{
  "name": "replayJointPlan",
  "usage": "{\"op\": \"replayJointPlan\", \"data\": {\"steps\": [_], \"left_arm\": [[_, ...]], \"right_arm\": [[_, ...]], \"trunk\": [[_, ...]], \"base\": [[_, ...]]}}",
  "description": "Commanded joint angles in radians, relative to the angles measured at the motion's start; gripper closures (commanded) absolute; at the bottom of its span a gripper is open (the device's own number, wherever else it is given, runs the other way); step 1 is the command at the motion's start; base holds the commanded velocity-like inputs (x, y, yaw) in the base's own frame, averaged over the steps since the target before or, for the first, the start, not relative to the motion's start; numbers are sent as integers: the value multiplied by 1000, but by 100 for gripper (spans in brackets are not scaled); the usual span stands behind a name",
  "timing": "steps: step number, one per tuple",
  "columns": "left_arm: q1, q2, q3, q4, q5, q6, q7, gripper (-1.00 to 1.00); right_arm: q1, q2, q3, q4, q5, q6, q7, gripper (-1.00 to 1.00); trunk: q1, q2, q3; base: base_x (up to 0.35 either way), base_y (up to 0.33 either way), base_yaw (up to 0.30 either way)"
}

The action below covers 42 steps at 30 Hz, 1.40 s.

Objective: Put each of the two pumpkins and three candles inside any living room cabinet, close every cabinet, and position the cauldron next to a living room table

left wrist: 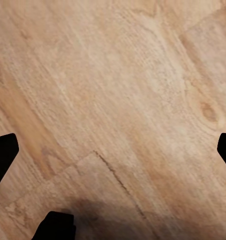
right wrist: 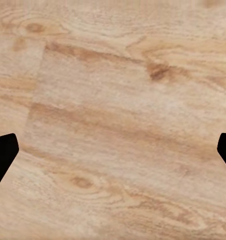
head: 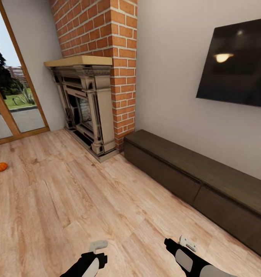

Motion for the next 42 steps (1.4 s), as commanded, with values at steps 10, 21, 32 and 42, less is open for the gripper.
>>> {"op": "replayJointPlan", "data": {"steps": [10, 21, 32, 42], "left_arm": [[-1, 1, -7, -2, 10, 2, 9, -100], [-1, 1, -6, -2, 10, 2, 9, -100], [-1, 1, -6, -2, 10, 2, 9, -100], [0, 4, -5, -2, 7, 1, 9, -100]], "right_arm": [[-1, 0, 8, -1, -11, -4, -5, -100], [-1, -1, 10, -2, -154, 9, 1, -100], [-1, -1, 10, -1, -162, 10, 1, -100], [-1, -1, 10, -1, -162, 10, 0, -100]], "trunk": [[0, 0, 16], [0, 0, 34], [0, 0, 33], [0, 0, 22]], "base": [[0, 0, 0], [0, 0, 0], [0, 0, -101], [-47, 0, -218]]}}
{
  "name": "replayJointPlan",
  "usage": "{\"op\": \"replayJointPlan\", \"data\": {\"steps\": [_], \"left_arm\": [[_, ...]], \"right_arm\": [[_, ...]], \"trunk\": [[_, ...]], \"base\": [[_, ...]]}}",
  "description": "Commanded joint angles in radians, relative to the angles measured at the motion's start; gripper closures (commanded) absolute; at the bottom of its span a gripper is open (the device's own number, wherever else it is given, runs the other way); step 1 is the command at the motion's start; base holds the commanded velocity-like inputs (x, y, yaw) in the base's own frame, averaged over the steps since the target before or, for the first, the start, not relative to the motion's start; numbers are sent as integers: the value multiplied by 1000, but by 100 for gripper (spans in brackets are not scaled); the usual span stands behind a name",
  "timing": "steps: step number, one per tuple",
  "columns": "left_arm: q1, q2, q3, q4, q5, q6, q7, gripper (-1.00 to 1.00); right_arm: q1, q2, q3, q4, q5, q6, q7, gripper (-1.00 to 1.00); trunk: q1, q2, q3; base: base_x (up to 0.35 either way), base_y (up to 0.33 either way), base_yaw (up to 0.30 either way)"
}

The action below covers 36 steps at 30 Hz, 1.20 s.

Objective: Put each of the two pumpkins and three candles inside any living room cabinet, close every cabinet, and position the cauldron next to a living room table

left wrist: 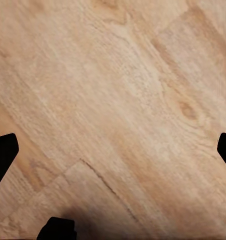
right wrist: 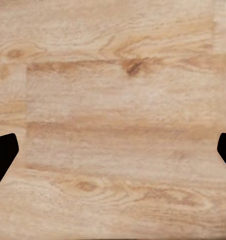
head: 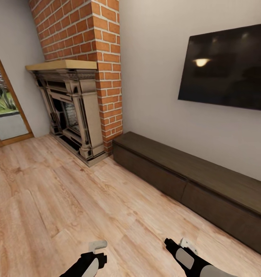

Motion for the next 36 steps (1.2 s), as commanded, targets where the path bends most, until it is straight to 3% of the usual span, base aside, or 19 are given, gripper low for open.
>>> {"op": "replayJointPlan", "data": {"steps": [1, 12, 19, 30, 36], "left_arm": [[0, 1, -7, -2, 10, 2, 9, -100], [0, 1, -6, -2, 9, 1, 9, -100], [0, 1, -6, -2, 10, 1, 9, -100], [0, 1, -6, 4, 10, 1, 9, -100], [0, -2, -7, 35, 8, -50, 9, -100]], "right_arm": [[-1, 0, 8, -1, -11, -4, -5, -100], [-1, 0, 7, 1, -15, 1, -8, -100], [-1, -30, 8, 1, -108, 83, -5, -100], [-1, -37, 7, 1, -122, 86, -6, -100], [-1, -37, 7, 38, -149, 82, 10, -100]], "trunk": [[0, 0, -2], [0, 0, -14], [0, 0, -19], [0, 0, -20], [0, 0, -18]], "base": [[-175, 0, -222], [-38, 0, -222], [0, 0, -237], [0, 0, -274], [0, 0, -278]]}}
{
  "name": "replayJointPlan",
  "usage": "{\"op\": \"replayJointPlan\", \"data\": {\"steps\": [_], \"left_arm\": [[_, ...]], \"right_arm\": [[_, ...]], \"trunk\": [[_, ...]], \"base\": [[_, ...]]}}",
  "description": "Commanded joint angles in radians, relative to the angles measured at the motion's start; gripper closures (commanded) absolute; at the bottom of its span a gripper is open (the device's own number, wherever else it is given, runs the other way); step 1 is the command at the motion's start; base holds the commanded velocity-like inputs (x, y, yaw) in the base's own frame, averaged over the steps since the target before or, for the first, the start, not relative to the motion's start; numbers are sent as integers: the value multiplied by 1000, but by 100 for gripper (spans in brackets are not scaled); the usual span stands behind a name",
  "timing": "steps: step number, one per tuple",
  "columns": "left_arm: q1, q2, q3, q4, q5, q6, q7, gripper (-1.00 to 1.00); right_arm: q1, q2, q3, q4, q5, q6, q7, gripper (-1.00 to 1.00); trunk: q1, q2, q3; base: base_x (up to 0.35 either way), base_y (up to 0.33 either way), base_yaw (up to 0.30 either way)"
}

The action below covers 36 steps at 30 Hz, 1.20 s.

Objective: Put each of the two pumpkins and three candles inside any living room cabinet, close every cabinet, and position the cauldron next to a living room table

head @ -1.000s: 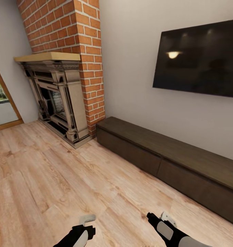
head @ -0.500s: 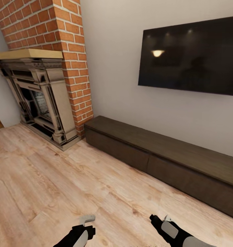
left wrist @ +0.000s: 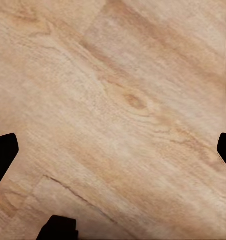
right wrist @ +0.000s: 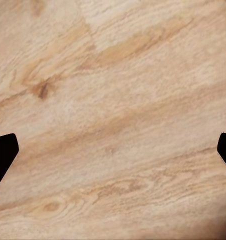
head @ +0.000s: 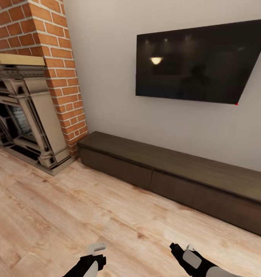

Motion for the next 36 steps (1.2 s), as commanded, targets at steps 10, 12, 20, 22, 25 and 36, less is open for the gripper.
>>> {"op": "replayJointPlan", "data": {"steps": [10, 12, 20, 22, 25, 36], "left_arm": [[-1, 1, -7, -1, 9, -2, 9, -100], [-1, 1, -7, -1, 9, -2, 9, -100], [-1, -1, -8, -1, 9, -2, 9, -100], [-1, -1, -8, -1, 9, -2, 9, -100], [-1, -2, -8, -1, 9, -2, 9, -100], [-1, -1, -8, -1, 7, -2, 9, -100]], "right_arm": [[0, -14, 6, 3, -14, 14, 30, -100], [0, -14, 6, 9, -14, 15, 30, -100], [0, -14, 6, 25, -14, 16, 30, -100], [0, -14, 6, 26, -14, 16, 30, -100], [0, -14, 6, 26, -14, 14, 30, -100], [0, -14, 6, 30, -14, 17, 35, -100]], "trunk": [[0, 0, 4], [0, 0, 4], [0, 0, 6], [0, 0, 6], [0, 0, 6], [0, 0, 6]], "base": [[0, 0, -278], [0, 0, -272], [0, 0, -266], [0, 0, -268], [0, 0, -273], [0, 0, -274]]}}
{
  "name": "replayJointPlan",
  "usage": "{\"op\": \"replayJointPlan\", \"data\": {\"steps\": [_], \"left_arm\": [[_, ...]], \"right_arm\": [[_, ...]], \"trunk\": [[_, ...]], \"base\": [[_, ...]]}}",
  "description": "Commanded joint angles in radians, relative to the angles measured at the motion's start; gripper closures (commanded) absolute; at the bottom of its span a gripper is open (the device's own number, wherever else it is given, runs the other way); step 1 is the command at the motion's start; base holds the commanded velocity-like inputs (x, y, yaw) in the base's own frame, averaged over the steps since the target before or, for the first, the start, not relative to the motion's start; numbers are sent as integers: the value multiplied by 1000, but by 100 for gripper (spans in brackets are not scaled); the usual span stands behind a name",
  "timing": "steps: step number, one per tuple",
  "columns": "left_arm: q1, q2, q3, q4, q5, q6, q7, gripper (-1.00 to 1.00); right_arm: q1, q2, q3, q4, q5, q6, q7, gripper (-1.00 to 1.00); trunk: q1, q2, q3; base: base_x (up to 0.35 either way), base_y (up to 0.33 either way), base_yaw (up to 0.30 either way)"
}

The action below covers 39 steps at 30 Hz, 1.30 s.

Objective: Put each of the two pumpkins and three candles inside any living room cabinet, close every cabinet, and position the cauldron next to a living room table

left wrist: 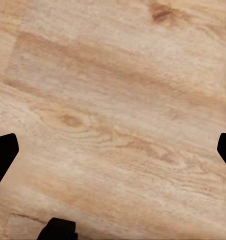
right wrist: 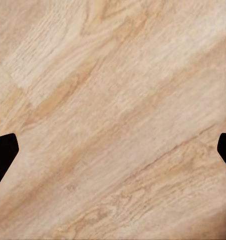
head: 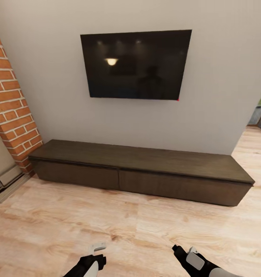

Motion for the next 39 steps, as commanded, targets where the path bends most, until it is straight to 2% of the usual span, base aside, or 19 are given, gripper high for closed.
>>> {"op": "replayJointPlan", "data": {"steps": [1, 26, 31, 39], "left_arm": [[0, 1, -7, -2, 9, 3, 9, -100], [0, 0, -6, -2, 11, 3, 11, -100], [0, 2, -5, -2, 11, 1, 10, -100], [0, 3, -5, -2, 12, 1, 10, -100]], "right_arm": [[0, -1, 6, -3, -4, 4, -7, -100], [0, -1, 9, -3, 5, -12, 13, -100], [0, -1, 13, -4, 9, -29, 13, -100], [0, -1, 17, -4, 13, -31, 14, -100]], "trunk": [[0, 0, -1], [0, 0, -1], [0, 0, -1], [0, 0, -2]], "base": [[0, 0, -272], [1, -2, -254], [156, -164, -192], [222, -231, -18]]}}
